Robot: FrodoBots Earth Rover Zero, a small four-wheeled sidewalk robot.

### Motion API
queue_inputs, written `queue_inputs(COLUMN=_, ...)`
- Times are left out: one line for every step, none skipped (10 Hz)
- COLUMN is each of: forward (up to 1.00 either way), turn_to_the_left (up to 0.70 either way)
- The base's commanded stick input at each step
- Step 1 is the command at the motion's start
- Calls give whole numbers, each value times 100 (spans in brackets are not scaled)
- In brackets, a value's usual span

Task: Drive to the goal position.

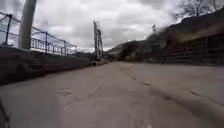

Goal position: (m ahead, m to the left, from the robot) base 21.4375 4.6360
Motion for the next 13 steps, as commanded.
queue_inputs(forward=70, turn_to_the_left=0)
queue_inputs(forward=70, turn_to_the_left=0)
queue_inputs(forward=70, turn_to_the_left=0)
queue_inputs(forward=70, turn_to_the_left=0)
queue_inputs(forward=70, turn_to_the_left=0)
queue_inputs(forward=70, turn_to_the_left=0)
queue_inputs(forward=70, turn_to_the_left=0)
queue_inputs(forward=70, turn_to_the_left=0)
queue_inputs(forward=70, turn_to_the_left=0)
queue_inputs(forward=70, turn_to_the_left=0)
queue_inputs(forward=70, turn_to_the_left=0)
queue_inputs(forward=70, turn_to_the_left=0)
queue_inputs(forward=70, turn_to_the_left=0)
